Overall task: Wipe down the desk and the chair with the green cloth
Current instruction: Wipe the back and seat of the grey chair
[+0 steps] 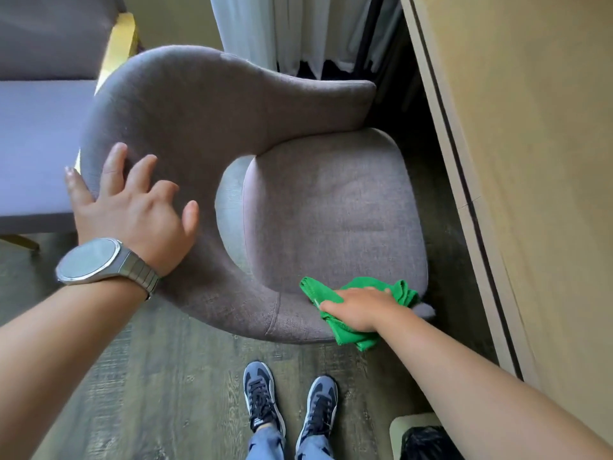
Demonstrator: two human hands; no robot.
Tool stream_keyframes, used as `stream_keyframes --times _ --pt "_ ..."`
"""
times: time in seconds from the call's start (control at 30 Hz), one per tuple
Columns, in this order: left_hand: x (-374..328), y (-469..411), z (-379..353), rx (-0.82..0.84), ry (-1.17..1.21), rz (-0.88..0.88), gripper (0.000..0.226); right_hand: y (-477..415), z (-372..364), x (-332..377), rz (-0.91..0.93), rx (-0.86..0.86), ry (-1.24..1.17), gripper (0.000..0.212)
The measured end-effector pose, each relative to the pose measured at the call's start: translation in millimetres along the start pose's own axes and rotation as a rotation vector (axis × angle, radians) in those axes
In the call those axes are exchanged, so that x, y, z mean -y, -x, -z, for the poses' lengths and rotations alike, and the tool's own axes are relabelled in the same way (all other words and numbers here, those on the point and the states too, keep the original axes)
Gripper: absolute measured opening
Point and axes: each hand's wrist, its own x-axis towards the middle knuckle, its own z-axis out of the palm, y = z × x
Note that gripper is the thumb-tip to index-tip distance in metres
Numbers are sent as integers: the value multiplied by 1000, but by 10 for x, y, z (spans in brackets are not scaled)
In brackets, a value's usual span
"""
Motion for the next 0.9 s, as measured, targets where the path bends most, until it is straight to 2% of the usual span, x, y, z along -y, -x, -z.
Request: stream_keyframes --times 0.17,0.4,0.5,0.63,0.77,0.9 --pt "17 -15 -59 -63 50 -13 51 -255 138 -307 -297 116 103 85" --pt "31 -10 -118 -138 74 -20 45 -607 96 -527 -342 152 83 88" --pt "43 -14 -142 -150 87 -32 45 -658 59 -424 -297 185 106 89" --pt "39 -6 -127 -135 85 -51 42 -661 20 -128 -118 223 86 75" --pt "32 -5 -54 -89 -1 -100 40 -611 36 464 75 252 -62 70" --pt "4 11 5 -67 4 -124 40 -543 120 944 198 210 -298 60"
